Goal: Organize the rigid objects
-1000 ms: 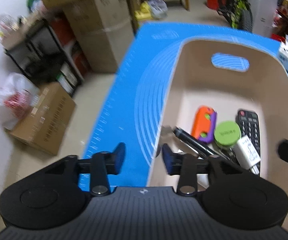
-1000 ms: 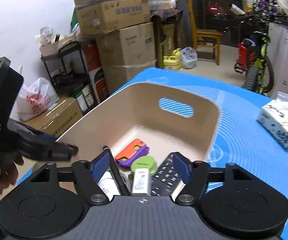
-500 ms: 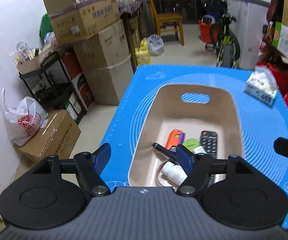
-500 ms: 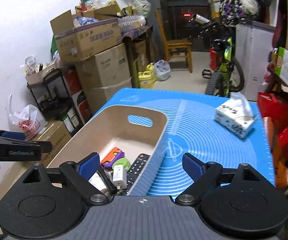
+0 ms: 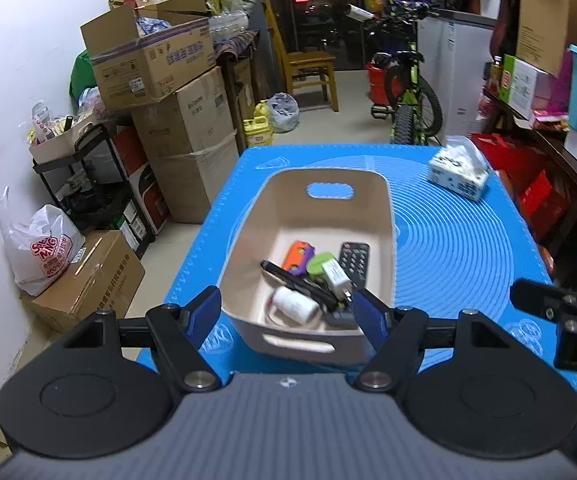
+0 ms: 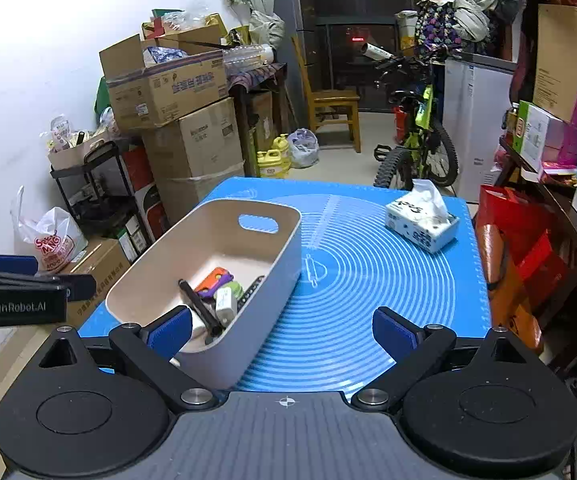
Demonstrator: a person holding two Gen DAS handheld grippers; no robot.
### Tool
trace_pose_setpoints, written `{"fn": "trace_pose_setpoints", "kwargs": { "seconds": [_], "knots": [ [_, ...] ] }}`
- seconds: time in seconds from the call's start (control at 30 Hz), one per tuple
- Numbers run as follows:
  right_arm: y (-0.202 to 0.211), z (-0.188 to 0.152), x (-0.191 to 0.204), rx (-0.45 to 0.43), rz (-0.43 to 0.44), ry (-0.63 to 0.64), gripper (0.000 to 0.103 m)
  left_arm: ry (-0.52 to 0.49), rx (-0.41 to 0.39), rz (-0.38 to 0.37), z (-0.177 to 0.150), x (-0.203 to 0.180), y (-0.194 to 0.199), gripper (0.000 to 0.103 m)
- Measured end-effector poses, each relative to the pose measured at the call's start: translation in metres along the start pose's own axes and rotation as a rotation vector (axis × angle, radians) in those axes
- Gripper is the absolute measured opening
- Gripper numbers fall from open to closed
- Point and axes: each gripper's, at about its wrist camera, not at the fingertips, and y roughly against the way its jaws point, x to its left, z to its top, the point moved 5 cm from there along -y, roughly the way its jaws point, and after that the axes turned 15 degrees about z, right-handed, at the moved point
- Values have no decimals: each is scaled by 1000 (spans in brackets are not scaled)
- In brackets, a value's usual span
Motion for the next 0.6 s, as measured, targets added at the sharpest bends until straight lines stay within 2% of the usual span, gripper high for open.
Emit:
{"fn": "trace_pose_setpoints", "kwargs": {
  "seconds": [0.27,0.6],
  "knots": [
    [36,-21,0,-9,-20,-8,97,-8,1,-52,-27,-16,30,74],
    [62,-52,-7,14,-29,-29,97,-44,-13,-104,-50,-44,60,74]
  ]
}}
